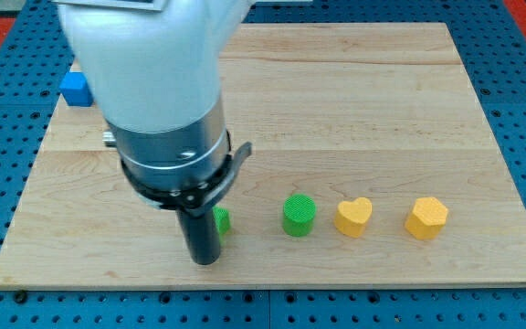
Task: Slide the green star to the left of the green circle
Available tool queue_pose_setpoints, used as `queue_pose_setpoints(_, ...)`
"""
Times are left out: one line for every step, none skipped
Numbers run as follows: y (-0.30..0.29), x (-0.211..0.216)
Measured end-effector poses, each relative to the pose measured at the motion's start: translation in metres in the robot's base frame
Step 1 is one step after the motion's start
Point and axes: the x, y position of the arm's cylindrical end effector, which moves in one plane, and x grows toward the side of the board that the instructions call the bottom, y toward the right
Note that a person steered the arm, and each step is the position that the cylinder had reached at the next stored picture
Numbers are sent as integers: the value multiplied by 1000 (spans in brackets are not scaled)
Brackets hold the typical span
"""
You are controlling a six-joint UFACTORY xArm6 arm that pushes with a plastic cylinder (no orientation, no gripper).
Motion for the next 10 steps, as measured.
queue_pose_setpoints(6,2)
queue_pose_setpoints(-49,16)
queue_pose_setpoints(-54,-10)
queue_pose_setpoints(-42,-35)
queue_pose_setpoints(-21,-32)
queue_pose_setpoints(-8,-30)
queue_pose_setpoints(-4,-30)
queue_pose_setpoints(-1,-38)
queue_pose_setpoints(2,-31)
queue_pose_setpoints(-11,5)
